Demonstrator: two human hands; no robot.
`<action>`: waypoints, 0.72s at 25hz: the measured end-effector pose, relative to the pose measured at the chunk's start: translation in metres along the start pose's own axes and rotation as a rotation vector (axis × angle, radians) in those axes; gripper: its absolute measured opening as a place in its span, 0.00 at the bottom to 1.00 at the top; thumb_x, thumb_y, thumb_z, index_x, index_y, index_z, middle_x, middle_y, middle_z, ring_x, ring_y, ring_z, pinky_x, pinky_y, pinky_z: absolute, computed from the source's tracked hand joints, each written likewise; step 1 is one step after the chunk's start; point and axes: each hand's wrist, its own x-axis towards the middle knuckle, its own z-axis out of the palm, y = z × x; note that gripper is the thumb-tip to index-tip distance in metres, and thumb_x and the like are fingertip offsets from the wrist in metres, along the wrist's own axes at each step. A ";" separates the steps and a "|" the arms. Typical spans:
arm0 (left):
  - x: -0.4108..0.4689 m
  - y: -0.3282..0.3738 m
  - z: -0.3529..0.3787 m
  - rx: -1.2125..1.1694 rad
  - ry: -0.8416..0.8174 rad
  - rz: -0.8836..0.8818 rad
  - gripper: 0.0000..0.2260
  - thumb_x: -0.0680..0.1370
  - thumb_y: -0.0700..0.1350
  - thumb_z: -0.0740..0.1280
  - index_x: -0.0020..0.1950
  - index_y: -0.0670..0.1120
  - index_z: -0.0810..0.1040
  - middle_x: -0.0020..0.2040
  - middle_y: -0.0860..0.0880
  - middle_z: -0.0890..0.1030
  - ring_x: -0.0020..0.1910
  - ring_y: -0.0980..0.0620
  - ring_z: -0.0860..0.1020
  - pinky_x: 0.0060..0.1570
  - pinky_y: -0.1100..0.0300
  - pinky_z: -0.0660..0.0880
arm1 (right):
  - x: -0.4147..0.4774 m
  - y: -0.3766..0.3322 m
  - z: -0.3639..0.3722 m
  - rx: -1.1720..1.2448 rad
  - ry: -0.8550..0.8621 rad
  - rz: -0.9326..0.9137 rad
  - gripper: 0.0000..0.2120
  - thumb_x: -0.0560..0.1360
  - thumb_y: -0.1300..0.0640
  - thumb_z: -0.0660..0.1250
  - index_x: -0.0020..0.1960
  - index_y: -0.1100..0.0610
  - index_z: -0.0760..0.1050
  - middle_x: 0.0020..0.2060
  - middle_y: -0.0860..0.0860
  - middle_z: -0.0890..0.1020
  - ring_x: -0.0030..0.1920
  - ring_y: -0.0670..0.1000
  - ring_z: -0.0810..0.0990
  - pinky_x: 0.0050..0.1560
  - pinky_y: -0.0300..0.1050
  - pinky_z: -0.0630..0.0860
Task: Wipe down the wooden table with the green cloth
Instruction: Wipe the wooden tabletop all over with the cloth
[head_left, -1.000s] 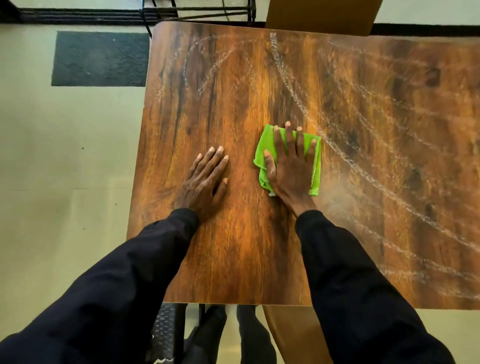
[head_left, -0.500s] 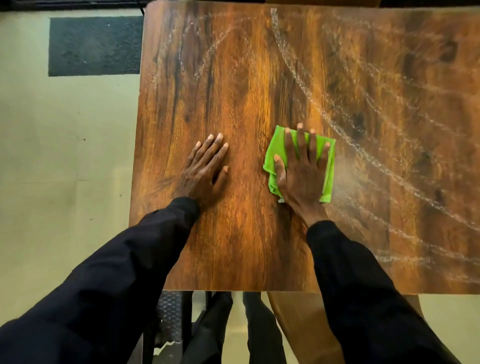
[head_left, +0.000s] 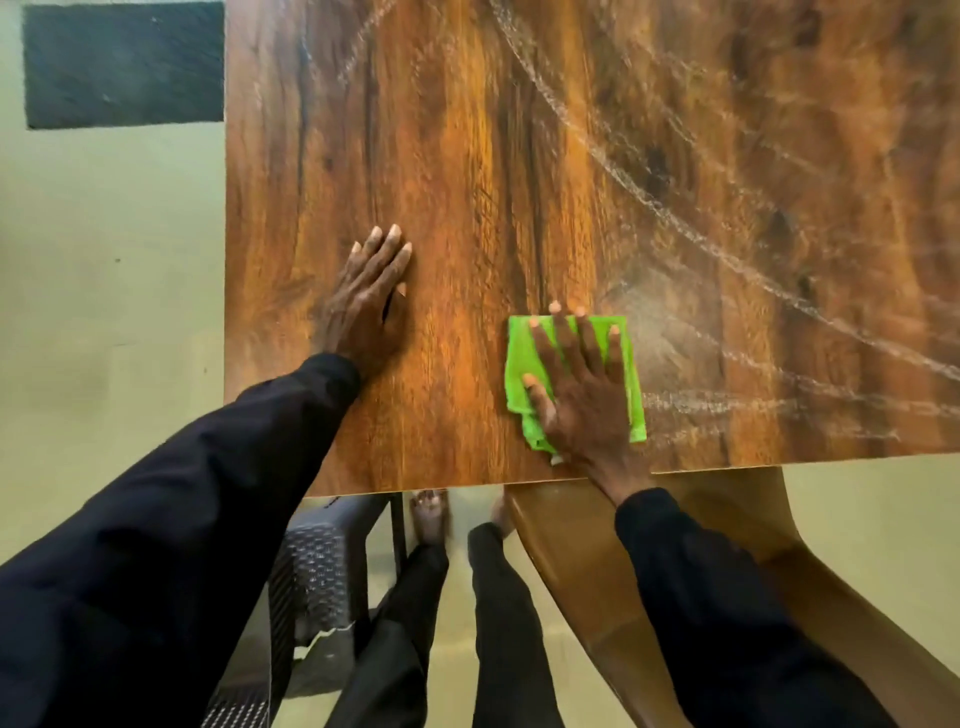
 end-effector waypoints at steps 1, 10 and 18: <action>-0.013 0.002 0.000 -0.004 0.003 -0.007 0.21 0.87 0.37 0.61 0.81 0.37 0.67 0.82 0.37 0.64 0.84 0.37 0.60 0.84 0.40 0.55 | 0.015 0.006 -0.004 0.019 0.020 0.072 0.33 0.88 0.41 0.52 0.89 0.52 0.55 0.89 0.55 0.53 0.89 0.62 0.50 0.85 0.72 0.49; -0.072 -0.001 -0.011 0.033 -0.025 0.011 0.23 0.88 0.40 0.60 0.83 0.40 0.64 0.84 0.40 0.62 0.85 0.41 0.58 0.85 0.42 0.54 | 0.009 -0.068 0.007 -0.005 -0.052 -0.182 0.34 0.87 0.38 0.51 0.89 0.50 0.54 0.89 0.56 0.52 0.89 0.63 0.50 0.86 0.72 0.49; -0.071 -0.002 -0.015 0.018 0.001 -0.004 0.22 0.87 0.38 0.62 0.82 0.40 0.67 0.83 0.40 0.65 0.84 0.40 0.61 0.84 0.44 0.56 | 0.063 -0.068 -0.005 0.022 0.023 0.132 0.33 0.88 0.39 0.47 0.90 0.49 0.51 0.89 0.56 0.50 0.89 0.63 0.48 0.86 0.72 0.45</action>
